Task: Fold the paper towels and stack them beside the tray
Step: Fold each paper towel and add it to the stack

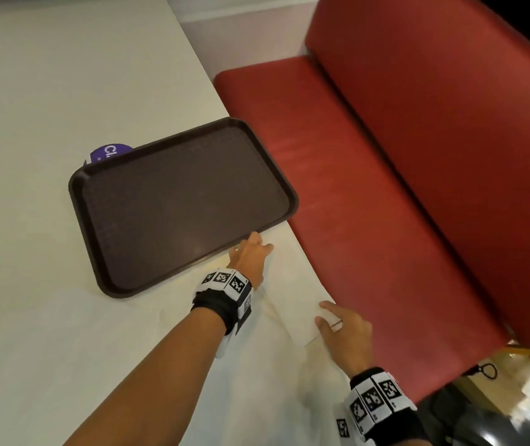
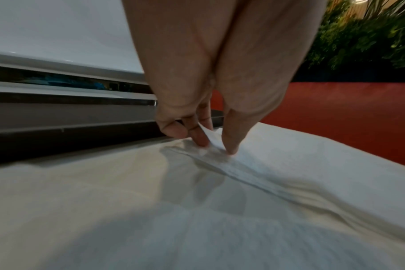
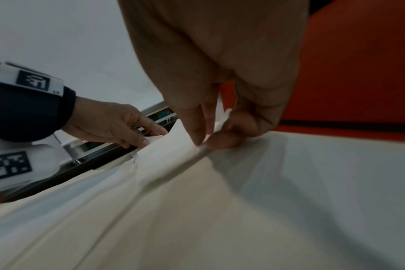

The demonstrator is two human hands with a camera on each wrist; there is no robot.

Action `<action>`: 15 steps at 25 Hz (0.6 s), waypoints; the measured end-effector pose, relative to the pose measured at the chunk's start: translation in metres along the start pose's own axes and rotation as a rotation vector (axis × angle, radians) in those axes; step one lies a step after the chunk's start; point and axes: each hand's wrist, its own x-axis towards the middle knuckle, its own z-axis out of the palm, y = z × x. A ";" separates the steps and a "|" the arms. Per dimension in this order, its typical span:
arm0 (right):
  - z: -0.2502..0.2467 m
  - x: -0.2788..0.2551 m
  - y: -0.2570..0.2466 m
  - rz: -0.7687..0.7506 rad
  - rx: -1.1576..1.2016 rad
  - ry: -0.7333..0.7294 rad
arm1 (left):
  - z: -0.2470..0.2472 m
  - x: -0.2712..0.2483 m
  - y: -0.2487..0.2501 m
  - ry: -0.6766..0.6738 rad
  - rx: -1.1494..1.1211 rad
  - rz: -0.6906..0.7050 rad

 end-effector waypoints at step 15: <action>0.006 0.016 -0.050 -0.258 -0.450 -0.109 | 0.052 -0.280 -0.125 0.147 -0.306 -0.534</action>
